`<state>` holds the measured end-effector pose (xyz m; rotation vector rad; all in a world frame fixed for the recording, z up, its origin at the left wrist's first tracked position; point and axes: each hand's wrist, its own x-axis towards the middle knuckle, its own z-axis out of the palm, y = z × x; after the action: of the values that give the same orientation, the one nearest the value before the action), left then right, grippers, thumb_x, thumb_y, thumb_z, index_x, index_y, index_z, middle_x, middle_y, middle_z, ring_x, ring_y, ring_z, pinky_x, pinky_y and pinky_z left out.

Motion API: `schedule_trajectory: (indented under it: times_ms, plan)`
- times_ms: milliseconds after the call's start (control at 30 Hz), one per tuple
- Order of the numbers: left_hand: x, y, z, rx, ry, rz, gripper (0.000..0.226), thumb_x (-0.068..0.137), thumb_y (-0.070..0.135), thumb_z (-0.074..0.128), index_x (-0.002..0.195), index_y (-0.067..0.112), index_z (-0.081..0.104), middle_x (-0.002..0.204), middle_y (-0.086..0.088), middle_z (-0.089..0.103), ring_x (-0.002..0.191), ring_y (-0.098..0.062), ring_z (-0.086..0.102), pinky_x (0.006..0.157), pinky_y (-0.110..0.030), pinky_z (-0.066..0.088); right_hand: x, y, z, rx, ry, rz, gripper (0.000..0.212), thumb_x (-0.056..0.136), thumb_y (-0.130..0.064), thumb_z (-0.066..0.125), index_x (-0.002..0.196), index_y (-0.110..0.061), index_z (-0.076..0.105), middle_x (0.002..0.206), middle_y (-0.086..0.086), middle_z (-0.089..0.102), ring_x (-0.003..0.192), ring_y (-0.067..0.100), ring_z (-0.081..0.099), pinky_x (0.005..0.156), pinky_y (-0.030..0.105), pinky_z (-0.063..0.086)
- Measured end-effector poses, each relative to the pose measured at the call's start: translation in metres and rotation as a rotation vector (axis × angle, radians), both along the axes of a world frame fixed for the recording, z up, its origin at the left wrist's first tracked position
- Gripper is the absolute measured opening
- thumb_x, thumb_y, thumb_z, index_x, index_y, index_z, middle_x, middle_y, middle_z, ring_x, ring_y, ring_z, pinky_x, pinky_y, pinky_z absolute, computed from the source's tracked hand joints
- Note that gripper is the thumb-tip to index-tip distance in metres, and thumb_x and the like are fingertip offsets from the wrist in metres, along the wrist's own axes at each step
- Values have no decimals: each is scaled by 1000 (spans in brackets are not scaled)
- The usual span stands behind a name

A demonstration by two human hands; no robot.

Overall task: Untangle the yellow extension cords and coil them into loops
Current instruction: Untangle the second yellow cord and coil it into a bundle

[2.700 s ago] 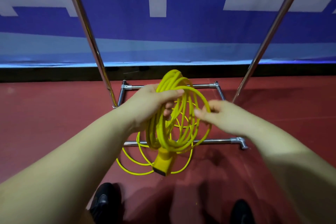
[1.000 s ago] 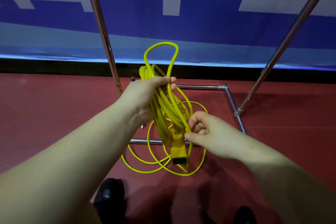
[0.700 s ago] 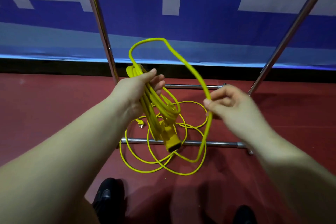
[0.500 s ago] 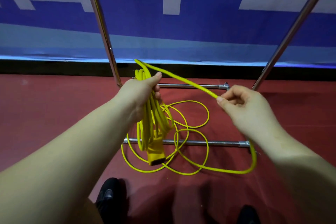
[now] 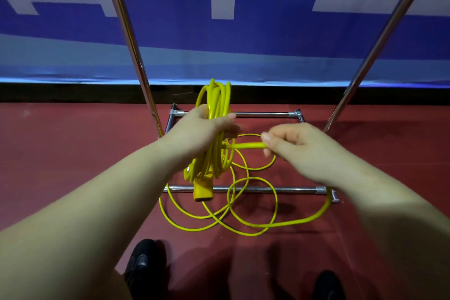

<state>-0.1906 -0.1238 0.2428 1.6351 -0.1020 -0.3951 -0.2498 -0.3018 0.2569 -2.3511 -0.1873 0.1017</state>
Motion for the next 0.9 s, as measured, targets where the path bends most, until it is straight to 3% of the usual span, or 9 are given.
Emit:
schedule_trajectory:
  times_ms: [67,233,333,400,467,533,600,767,900]
  plan:
    - [-6,-2,1,59,-46,-126,20,92,23,57,104,7,56,89,-6,73,87,-20,70,76,-38,55,4,-1,-2,27,-91,-95,35,92,-36,49,61,-23,59,50,-1,34,42,7,29,46,26,23]
    - [-24,-15,1,41,-32,-311,10,93,15,54,85,11,49,64,-1,54,58,-15,59,58,-29,53,10,-11,-10,37,-190,-256,37,88,-40,55,61,-16,55,51,-2,47,44,6,39,47,22,28]
    - [-25,-16,1,-7,-3,-263,19,94,16,53,77,9,49,61,-4,53,54,-17,56,55,-29,51,14,-20,-20,-92,-37,-319,52,89,-56,40,74,-10,58,66,4,60,64,18,56,66,35,45]
    - [-21,-15,3,-97,60,-213,23,94,17,51,74,6,49,60,-8,52,53,-20,55,57,-31,52,14,-23,-25,-51,20,-332,47,92,-51,36,81,-11,56,74,6,63,74,27,59,77,39,48]
    - [-17,-13,6,-197,132,-166,24,95,16,50,73,5,49,61,-9,52,52,-19,57,56,-30,54,13,-25,-22,158,-45,-392,27,94,-38,46,76,-19,52,63,-3,56,59,19,51,64,30,44]
    - [-16,-12,8,-247,167,-160,20,95,16,49,78,5,52,61,-7,58,54,-17,63,58,-30,57,11,-28,-16,363,-133,-453,20,90,-28,57,72,-20,53,51,-11,44,48,8,37,49,23,32]
    - [-19,-12,8,-212,146,-217,15,94,17,50,87,4,53,67,-9,67,63,-19,68,62,-31,57,10,-31,-12,454,-158,-461,18,88,-24,61,71,-19,56,54,-7,42,51,5,33,50,21,28]
    - [-32,-14,4,-39,49,-448,19,87,22,55,100,7,55,89,-11,71,85,-26,65,68,-33,57,11,-38,-10,361,-176,-372,13,85,-24,65,72,-22,62,56,-16,52,53,-3,42,58,20,34]
    - [-35,-14,3,-143,167,-448,28,82,24,55,101,4,52,82,-11,69,71,-22,66,64,-34,57,12,-40,-9,281,-202,-304,7,81,-25,68,75,-23,65,67,-12,57,59,-3,47,62,14,37]
